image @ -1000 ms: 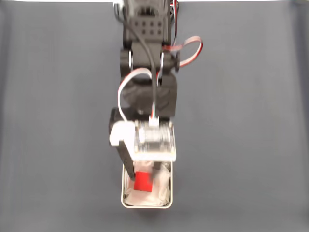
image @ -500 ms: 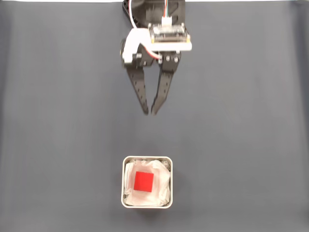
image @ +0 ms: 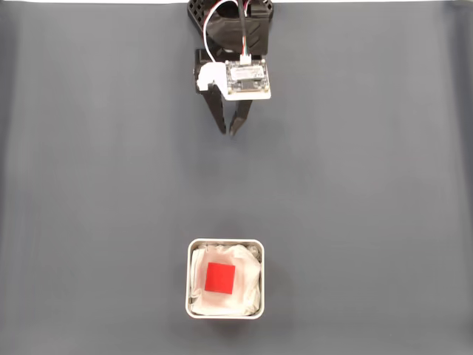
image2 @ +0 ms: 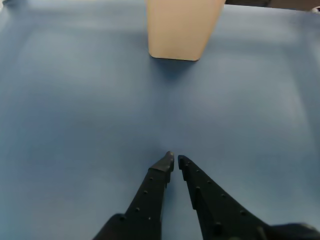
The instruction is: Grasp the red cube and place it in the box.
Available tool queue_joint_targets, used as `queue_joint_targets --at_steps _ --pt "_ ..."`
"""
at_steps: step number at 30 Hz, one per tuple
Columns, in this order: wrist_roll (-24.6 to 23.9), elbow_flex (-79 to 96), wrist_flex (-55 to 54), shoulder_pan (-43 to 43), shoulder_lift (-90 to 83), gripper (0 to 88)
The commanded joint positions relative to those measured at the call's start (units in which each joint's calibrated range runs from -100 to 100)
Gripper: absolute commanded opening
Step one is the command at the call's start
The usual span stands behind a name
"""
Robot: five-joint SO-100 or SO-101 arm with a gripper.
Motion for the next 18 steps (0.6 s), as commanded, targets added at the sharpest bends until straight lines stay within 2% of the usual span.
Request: queue_joint_targets --at_steps 1,9,18 --pt "-1.32 1.26 7.63 -0.73 -2.69 0.0" --pt "-2.3 1.26 15.91 -0.24 -2.69 0.0" --pt "-2.54 1.26 18.21 -0.59 -2.69 0.0"
